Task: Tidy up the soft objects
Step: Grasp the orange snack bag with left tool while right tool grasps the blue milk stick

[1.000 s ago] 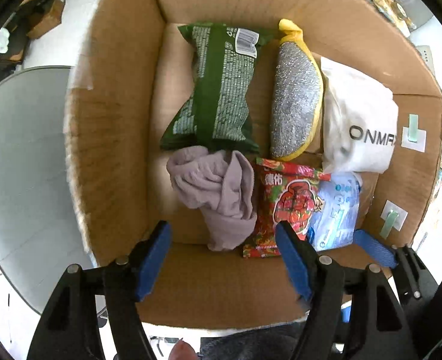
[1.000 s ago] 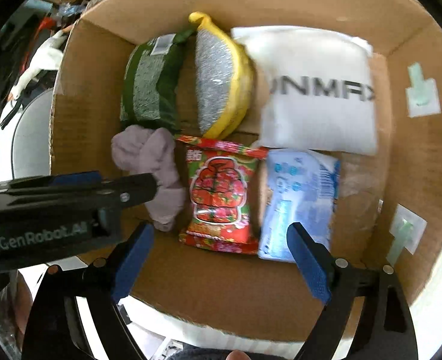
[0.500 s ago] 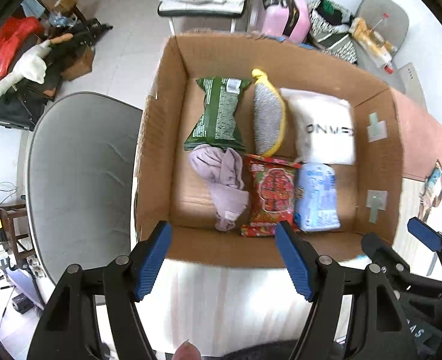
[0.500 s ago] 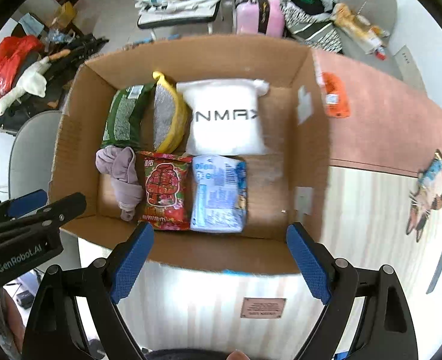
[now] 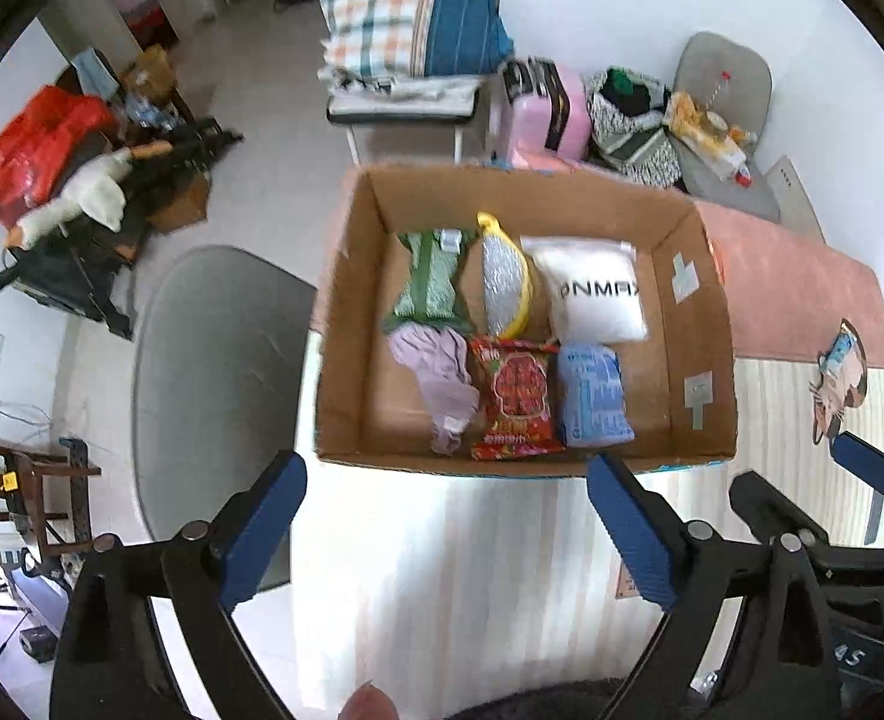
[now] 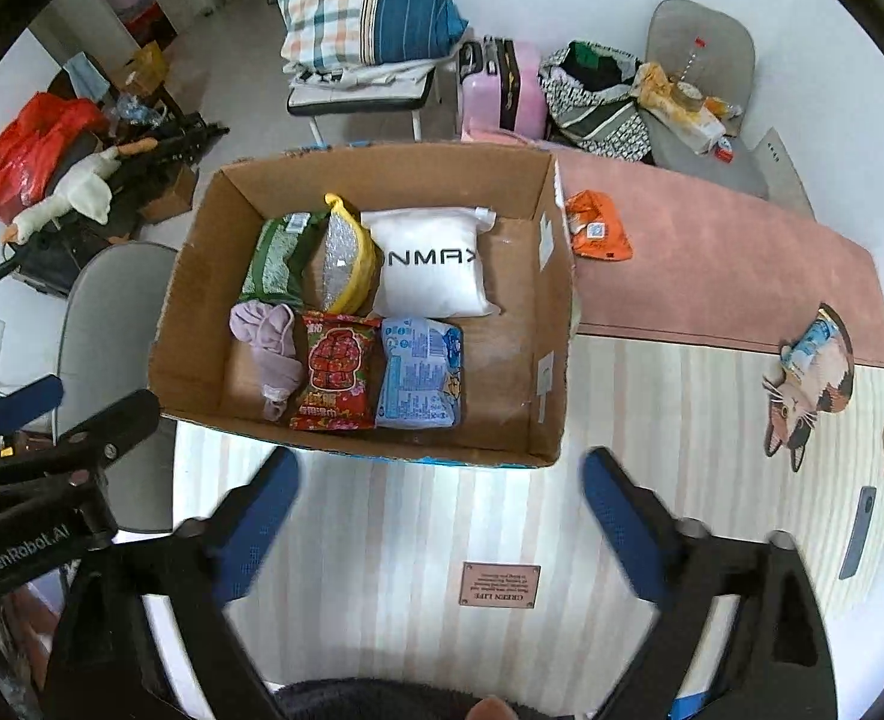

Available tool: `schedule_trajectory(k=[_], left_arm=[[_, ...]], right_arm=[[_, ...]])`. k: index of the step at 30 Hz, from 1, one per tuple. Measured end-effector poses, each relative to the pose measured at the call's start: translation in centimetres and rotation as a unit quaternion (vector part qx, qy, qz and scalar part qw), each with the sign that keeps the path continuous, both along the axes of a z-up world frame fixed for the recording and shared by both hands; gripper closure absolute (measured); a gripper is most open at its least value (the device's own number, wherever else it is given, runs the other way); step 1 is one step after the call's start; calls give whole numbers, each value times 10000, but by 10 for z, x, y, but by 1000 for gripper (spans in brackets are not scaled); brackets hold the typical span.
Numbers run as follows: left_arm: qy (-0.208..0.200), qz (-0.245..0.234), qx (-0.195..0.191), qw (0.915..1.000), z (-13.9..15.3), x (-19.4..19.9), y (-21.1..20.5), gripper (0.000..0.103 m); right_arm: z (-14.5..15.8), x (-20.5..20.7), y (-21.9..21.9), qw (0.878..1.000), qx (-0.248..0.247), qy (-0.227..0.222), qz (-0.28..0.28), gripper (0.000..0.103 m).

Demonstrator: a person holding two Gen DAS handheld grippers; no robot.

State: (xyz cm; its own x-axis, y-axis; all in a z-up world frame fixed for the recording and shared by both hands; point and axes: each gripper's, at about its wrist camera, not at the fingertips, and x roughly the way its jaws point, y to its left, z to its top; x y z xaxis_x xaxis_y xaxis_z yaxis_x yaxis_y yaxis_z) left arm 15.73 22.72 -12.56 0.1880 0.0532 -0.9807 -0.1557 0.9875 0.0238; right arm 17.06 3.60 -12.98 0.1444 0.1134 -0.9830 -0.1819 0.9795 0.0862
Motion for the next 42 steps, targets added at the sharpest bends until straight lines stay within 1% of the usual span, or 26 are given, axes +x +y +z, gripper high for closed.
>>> schedule_trajectory(k=[4, 10, 14, 17, 20, 21, 24, 26, 28, 29, 31, 32, 33, 34, 37, 39, 42], left_arm=[[-170, 92, 18, 9998, 14, -7, 1, 6], [-221, 185, -21, 9996, 24, -15, -4, 6], [-255, 194, -16, 9995, 29, -15, -11, 6], [-235, 98, 74, 9996, 29, -7, -25, 6], [-243, -155, 257, 9993, 27, 8, -48, 6], [-241, -344, 354, 9985, 24, 18, -63, 6], [-267, -758, 583, 9951, 16, 45, -101, 6], [-236, -1178, 728, 9901, 5, 72, -135, 6], [-199, -1585, 887, 9832, -7, 99, -167, 6], [-161, -1845, 971, 9779, -14, 115, -187, 6], [45, -2269, 1058, 9682, -33, 147, -220, 6], [271, -2464, 1032, 9633, -46, 166, -238, 6], [452, -2525, 956, 9618, -56, 179, -247, 6], [704, -2525, 903, 9608, -71, 200, -260, 6], [1222, -2504, 575, 9587, -104, 240, -288, 6], [1636, -2480, 435, 9539, -132, 265, -304, 6], [2153, -2216, 262, 9507, -173, 294, -318, 6]], right_arm=[[18, -8, -5, 9998, -15, -180, 34, 0], [37, -13, -16, 9994, 165, -290, -54, 0], [41, -12, -27, 9991, 344, -223, -127, 0], [38, -10, -41, 9985, 475, -151, -247, 0], [32, -4, -70, 9963, 663, -25, -538, 0], [29, -1, -82, 9954, 697, 19, -661, 0], [16, 10, -133, 9909, 669, 151, -1155, 0], [5, 20, -177, 9858, 593, 230, -1554, 0], [-10, 31, -223, 9785, 456, 334, -1985, 0], [-16, 37, -245, 9742, 451, 386, -2179, 0], [-32, 51, -289, 9655, 375, 492, -2530, 0], [-39, 58, -308, 9617, 315, 515, -2672, 0], [-45, 65, -326, 9577, 280, 514, -2817, 0], [-54, 74, -347, 9526, 223, 523, -2990, 0], [-79, 97, -394, 9407, 203, 690, -3314, 0], [-98, 112, -421, 9336, 133, 814, -3486, 0], [-121, 131, -451, 9270, 87, 979, -3621, 0]])
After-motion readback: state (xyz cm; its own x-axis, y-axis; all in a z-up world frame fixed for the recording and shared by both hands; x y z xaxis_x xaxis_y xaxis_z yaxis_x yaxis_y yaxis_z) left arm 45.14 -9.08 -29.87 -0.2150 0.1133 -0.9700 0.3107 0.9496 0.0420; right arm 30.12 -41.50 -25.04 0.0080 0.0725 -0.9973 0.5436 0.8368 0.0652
